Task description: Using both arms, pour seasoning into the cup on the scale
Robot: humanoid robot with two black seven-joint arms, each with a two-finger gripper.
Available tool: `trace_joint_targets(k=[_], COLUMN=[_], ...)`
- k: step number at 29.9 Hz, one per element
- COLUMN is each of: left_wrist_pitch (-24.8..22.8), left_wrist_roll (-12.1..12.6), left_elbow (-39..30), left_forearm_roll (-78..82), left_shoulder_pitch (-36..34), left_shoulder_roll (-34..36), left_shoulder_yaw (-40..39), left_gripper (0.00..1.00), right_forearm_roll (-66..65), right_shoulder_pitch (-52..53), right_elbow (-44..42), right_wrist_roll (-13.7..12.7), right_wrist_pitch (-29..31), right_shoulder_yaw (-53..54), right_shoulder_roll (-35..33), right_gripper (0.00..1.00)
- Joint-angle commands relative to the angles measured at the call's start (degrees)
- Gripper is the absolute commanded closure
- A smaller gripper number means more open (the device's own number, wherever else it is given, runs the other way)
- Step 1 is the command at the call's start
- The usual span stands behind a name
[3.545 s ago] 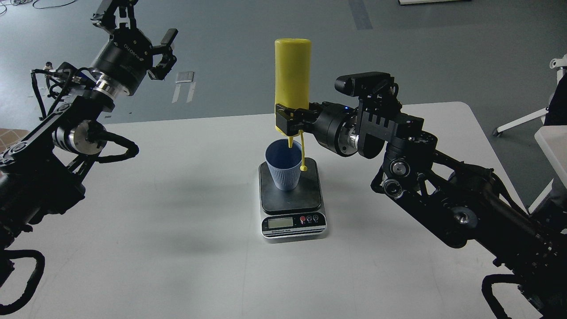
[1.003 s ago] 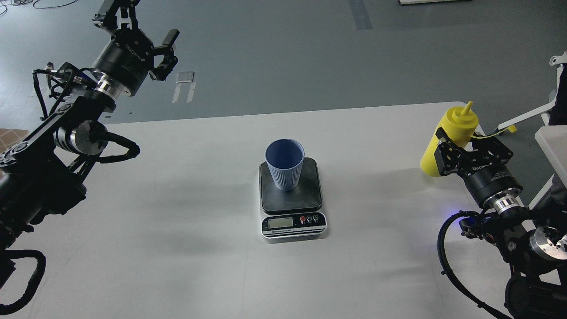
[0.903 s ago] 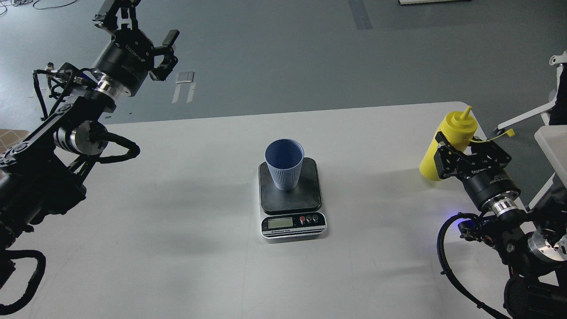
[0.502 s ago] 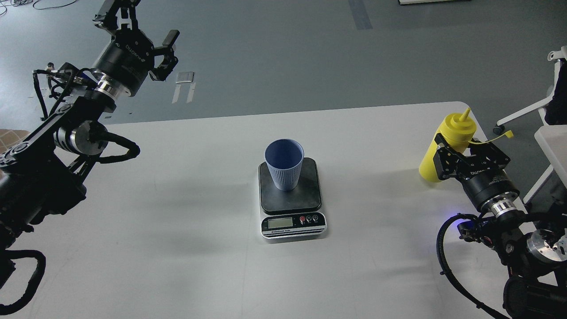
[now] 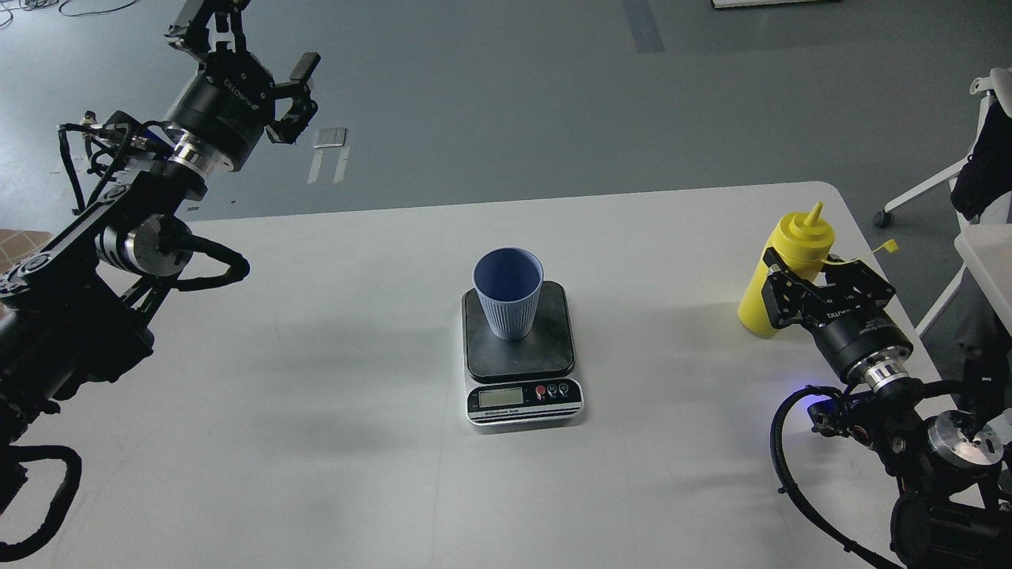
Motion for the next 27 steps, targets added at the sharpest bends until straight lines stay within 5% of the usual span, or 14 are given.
trace_joint_targets(k=[1, 2, 3, 4, 27], left_wrist_pitch=[0.0, 0.0, 0.0, 0.0, 0.0], left_wrist_roll=[0.0, 0.0, 0.0, 0.0, 0.0], left_elbow=[0.0, 0.0, 0.0, 0.0, 0.0], left_forearm_roll=[0.0, 0.0, 0.0, 0.0, 0.0], left_shoulder_pitch=[0.1, 0.1, 0.1, 0.0, 0.2], left_shoulder_roll=[0.0, 0.0, 0.0, 0.0, 0.0], left_shoulder_yaw=[0.0, 0.0, 0.0, 0.0, -0.1], left_gripper=[0.02, 0.03, 0.02, 0.03, 0.02], right_forearm_roll=[-0.2, -0.2, -0.1, 0.1, 0.5], right_shoulder_pitch=[-0.4, -0.4, -0.5, -0.7, -13.7], right_elbow=[0.2, 0.2, 0.2, 0.5, 9.0], right_wrist_roll=[0.0, 0.0, 0.1, 0.1, -0.1], right_wrist_pitch=[0.3, 0.5, 1.0, 1.4, 14.2], right_shoulder_yaw=[0.0, 0.0, 0.0, 0.0, -1.0], right_shoulder_roll=[0.0, 0.0, 0.0, 0.0, 0.0], right_gripper=[0.47, 0.40, 0.14, 0.04, 0.00])
